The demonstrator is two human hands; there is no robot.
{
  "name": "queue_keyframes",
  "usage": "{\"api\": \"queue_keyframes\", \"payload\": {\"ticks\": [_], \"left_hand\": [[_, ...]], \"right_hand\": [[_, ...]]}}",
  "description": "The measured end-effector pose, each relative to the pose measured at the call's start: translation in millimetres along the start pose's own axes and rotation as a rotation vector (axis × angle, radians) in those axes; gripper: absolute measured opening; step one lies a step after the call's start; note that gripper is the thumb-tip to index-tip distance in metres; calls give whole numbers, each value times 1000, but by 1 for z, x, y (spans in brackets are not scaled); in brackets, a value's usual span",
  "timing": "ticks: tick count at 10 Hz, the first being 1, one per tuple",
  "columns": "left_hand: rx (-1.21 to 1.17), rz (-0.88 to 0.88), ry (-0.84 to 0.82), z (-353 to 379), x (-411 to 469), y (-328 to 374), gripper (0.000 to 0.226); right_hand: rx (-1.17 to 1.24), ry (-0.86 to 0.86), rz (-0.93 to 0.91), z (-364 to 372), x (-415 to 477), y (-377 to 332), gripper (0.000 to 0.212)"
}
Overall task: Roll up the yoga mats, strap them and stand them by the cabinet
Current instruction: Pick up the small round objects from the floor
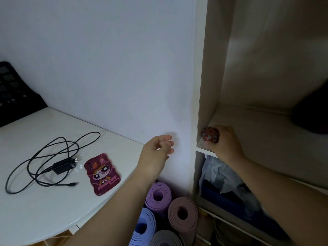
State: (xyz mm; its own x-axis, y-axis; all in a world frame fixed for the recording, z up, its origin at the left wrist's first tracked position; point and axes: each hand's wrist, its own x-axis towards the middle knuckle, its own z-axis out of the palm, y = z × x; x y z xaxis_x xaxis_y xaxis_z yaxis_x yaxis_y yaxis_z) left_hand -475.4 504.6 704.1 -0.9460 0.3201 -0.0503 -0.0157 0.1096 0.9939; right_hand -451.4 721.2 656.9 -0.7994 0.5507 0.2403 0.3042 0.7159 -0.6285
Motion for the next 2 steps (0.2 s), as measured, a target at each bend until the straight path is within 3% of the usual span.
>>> {"api": "queue_keyframes", "payload": {"ticks": [2], "left_hand": [[-24, -7, 18, -17, -15, 10, 22]], "right_hand": [[-72, 72, -47, -15, -21, -17, 49]]}}
